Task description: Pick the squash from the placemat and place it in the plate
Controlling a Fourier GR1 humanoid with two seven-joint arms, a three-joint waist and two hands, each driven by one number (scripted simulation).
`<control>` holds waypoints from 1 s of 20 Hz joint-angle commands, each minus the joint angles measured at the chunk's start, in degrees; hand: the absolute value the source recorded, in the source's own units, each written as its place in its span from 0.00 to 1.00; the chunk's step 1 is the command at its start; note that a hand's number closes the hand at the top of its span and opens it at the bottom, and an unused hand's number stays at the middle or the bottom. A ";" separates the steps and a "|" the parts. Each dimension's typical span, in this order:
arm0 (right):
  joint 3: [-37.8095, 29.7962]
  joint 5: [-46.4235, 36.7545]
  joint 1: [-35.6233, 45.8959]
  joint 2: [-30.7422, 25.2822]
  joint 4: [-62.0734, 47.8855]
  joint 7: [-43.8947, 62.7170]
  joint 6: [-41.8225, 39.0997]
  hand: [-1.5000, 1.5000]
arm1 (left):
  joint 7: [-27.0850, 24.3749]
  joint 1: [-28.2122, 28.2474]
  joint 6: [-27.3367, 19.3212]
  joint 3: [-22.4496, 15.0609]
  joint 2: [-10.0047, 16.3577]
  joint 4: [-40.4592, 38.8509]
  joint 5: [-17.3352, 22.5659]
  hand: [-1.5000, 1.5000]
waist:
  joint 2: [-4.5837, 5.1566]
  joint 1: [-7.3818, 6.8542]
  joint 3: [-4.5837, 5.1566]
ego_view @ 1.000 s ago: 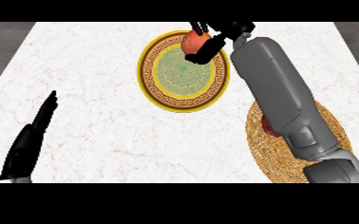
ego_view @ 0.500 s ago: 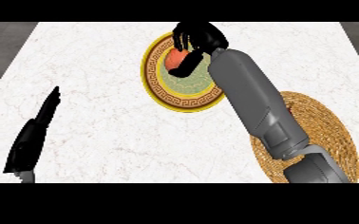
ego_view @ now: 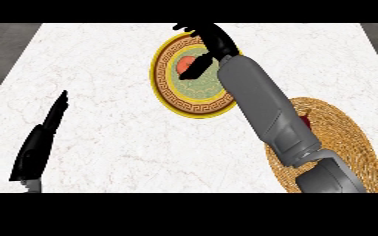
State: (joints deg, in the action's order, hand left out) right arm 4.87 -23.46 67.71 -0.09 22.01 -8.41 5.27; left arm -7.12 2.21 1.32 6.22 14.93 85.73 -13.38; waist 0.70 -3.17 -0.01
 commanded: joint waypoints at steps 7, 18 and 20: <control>-13.33 9.89 0.84 -3.91 -1.51 -3.48 6.95 0.00 | 0.78 0.75 -0.48 -0.12 -0.34 1.32 -1.01 0.50 | 0.14 1.11 -0.02; -22.84 18.77 -5.56 -19.87 -5.32 -19.00 -12.80 0.00 | -2.38 2.14 -0.11 1.50 -0.48 -0.07 0.08 0.50 | 0.46 0.62 -0.07; -23.08 18.64 -7.07 -22.52 -5.91 -23.20 -15.72 0.00 | 0.34 -0.18 -1.00 -0.51 -1.82 1.46 -1.34 0.50 | 0.75 0.33 -0.15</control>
State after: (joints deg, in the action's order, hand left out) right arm -16.85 -5.53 62.58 -18.08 17.84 -25.45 -5.49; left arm -8.42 3.52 1.07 7.02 14.11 86.14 -13.60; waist 1.10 -2.29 -0.09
